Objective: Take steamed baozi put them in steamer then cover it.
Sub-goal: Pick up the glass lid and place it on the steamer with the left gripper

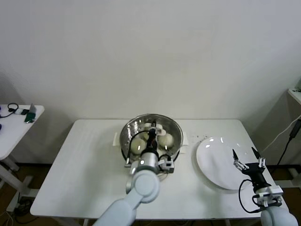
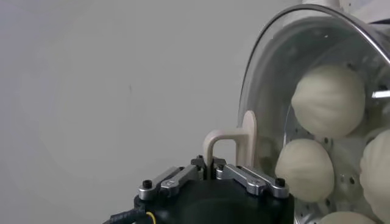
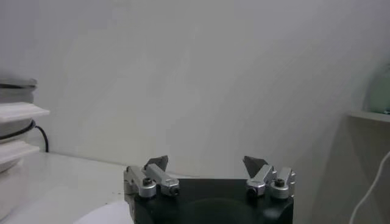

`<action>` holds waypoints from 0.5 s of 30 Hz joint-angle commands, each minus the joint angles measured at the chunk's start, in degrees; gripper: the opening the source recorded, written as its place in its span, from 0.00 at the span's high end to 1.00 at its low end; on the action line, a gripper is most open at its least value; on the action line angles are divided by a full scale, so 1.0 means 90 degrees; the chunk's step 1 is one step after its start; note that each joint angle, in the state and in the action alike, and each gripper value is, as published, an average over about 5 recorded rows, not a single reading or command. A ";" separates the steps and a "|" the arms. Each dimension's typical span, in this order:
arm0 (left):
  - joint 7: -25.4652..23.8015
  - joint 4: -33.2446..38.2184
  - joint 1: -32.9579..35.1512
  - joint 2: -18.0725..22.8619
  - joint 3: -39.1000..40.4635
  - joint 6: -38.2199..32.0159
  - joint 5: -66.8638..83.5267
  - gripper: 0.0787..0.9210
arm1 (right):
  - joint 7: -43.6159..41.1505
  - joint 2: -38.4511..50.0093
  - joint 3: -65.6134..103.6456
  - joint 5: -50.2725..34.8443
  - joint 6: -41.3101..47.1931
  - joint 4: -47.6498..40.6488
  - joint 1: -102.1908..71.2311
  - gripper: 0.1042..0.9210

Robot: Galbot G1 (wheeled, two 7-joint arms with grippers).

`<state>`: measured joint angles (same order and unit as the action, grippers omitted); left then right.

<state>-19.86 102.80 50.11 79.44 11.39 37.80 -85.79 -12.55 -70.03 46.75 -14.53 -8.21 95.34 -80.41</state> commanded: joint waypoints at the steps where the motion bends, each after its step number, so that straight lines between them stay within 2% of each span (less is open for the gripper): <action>1: 0.0039 -0.0101 -0.0021 -0.0010 -0.0031 0.0001 -0.0048 0.92 | -0.0013 -0.0021 0.0028 0.0012 -0.0012 -0.0008 -0.0020 0.12; 15: 0.0350 -0.0245 -0.0022 -0.0043 -0.0065 0.0040 0.0350 0.92 | -0.0053 -0.0046 0.0055 0.0107 -0.0050 -0.0038 -0.0053 0.12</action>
<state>-18.06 101.19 49.86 79.09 10.86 37.99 -84.37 -12.96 -70.40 47.10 -13.70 -8.58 95.15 -80.77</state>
